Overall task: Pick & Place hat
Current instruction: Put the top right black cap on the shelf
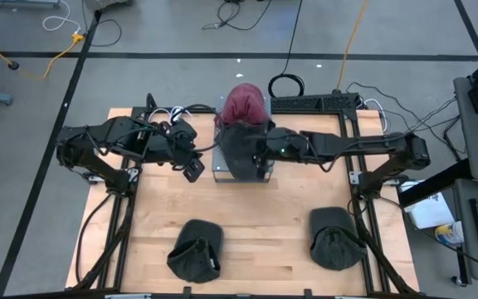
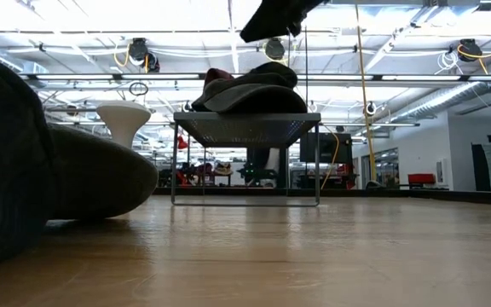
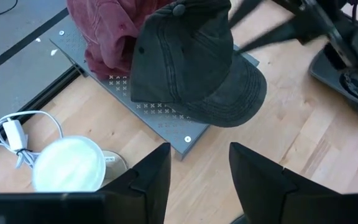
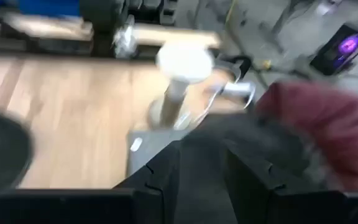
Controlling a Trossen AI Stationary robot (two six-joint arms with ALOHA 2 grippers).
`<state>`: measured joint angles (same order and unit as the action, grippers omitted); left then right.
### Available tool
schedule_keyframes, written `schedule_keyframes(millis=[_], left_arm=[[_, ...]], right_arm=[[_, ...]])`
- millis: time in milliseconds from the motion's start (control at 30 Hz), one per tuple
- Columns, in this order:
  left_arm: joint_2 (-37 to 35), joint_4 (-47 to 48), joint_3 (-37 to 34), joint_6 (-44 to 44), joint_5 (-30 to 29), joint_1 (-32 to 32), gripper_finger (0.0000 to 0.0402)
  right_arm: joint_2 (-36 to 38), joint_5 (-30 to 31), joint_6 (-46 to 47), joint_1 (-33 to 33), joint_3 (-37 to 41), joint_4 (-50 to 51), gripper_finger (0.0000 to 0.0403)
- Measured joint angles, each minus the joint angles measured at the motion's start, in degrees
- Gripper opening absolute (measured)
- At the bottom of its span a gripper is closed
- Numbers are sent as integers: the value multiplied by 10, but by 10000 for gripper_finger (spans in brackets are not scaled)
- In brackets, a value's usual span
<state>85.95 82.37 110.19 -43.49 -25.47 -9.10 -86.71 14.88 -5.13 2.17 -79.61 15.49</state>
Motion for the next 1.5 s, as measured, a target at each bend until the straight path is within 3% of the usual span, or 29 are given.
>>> schedule_keyframes(millis=[300, 433, 567, 700, 867, 1133, 1500], left_arm=[[0, 0, 0, -2, 0, 0, 169], [0, 0, 0, 1, 0, 1, 178], [0, 0, 0, 0, 0, 1, 184], [0, 0, 0, 0, 0, 1, 180], [0, 0, 0, -2, 0, 1, 169], [0, 0, 0, -3, 5, 1, 154], [0, 0, 0, -2, 17, 1, 162]], right_arm=[[3, -65, 9, -47, 1, 105, 109], [5, -142, -16, -61, 6, 102, 104], [2, -152, -34, -78, 42, 95, 92], [-14, -145, -59, -98, 75, 73, 83], [-42, -62, -78, -118, 84, 44, 75], [-71, 0, -64, -117, 85, 8, 60], [-65, -1, -4, -73, 83, -37, 40]])
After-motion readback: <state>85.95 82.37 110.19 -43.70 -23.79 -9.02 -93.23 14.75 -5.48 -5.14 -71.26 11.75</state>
